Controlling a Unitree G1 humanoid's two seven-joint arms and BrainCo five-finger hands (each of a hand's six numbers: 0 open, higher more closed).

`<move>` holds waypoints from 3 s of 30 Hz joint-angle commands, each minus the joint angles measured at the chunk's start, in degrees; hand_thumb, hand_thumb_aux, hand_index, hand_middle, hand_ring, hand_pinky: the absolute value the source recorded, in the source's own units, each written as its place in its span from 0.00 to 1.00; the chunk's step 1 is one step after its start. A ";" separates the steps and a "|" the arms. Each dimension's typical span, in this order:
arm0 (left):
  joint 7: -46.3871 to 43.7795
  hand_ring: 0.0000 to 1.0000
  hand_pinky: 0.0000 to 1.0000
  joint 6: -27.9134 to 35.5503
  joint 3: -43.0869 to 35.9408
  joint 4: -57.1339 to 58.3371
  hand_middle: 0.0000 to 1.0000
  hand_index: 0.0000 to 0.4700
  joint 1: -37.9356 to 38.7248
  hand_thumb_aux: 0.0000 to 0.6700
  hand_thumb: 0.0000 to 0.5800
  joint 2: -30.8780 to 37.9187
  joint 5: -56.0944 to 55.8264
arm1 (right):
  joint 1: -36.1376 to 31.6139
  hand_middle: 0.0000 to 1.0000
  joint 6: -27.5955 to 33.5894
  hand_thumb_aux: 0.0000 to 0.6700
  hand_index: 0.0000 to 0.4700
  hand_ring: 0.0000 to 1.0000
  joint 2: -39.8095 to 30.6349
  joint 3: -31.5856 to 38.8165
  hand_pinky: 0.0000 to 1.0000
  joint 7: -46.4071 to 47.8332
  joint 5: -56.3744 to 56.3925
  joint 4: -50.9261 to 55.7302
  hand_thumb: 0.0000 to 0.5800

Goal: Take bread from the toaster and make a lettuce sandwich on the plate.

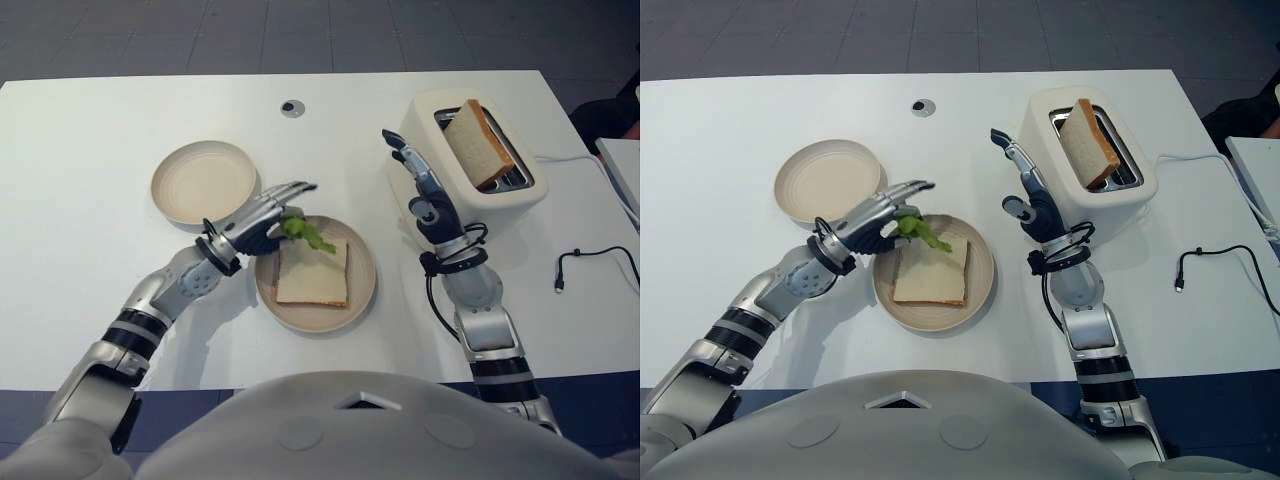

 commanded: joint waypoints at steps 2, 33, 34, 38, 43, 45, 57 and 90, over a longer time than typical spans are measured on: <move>-7.24 0.00 0.00 -0.27 -4.00 1.16 0.00 0.00 1.56 0.00 0.00 -0.63 0.35 | -0.17 0.00 1.09 0.00 0.00 0.00 -0.17 -0.09 0.00 1.45 1.00 -0.06 0.00; -7.98 0.00 0.00 -4.90 5.31 -1.85 0.00 0.00 1.02 0.00 0.00 -2.40 -5.79 | -2.42 0.00 -2.61 0.00 0.00 0.00 -7.02 -10.64 0.00 6.51 12.26 -19.23 0.00; -8.06 0.00 0.00 -4.86 5.58 -2.30 0.00 0.00 1.21 0.00 0.00 -2.54 -5.97 | -3.79 0.00 -0.82 0.00 0.00 0.00 -9.13 -14.14 0.00 6.57 12.01 -18.92 0.00; -8.25 0.00 0.00 -4.55 5.65 -2.04 0.00 0.00 1.37 0.00 0.00 -3.15 -5.14 | -6.62 0.00 9.22 0.00 0.00 0.00 -19.68 -22.11 0.00 9.59 3.39 -12.80 0.00; -8.46 0.00 0.00 -4.19 5.17 -1.76 0.00 0.00 1.39 0.00 0.00 -3.78 -4.45 | -5.69 0.00 16.75 0.00 0.00 0.00 -32.03 -22.79 0.00 17.55 -6.66 -8.65 0.00; -8.37 0.00 0.00 -4.05 5.10 -1.49 0.00 0.00 1.42 0.00 0.00 -4.08 -4.08 | -6.10 0.00 18.56 0.00 0.00 0.00 -36.11 -20.75 0.00 20.53 -11.22 -7.23 0.00; -8.58 0.00 0.00 -4.48 4.42 0.29 0.00 0.00 1.36 0.00 0.00 -4.63 -3.03 | -11.14 0.00 21.18 0.00 0.00 0.00 -39.34 -7.76 0.00 21.81 -27.54 -0.57 0.00; -3.94 0.00 0.00 -6.41 8.35 4.58 0.00 0.00 -1.72 0.00 0.00 -5.13 -4.90 | -21.22 1.00 19.60 1.00 1.00 1.00 -28.39 -18.27 1.00 10.48 -8.92 -11.81 1.00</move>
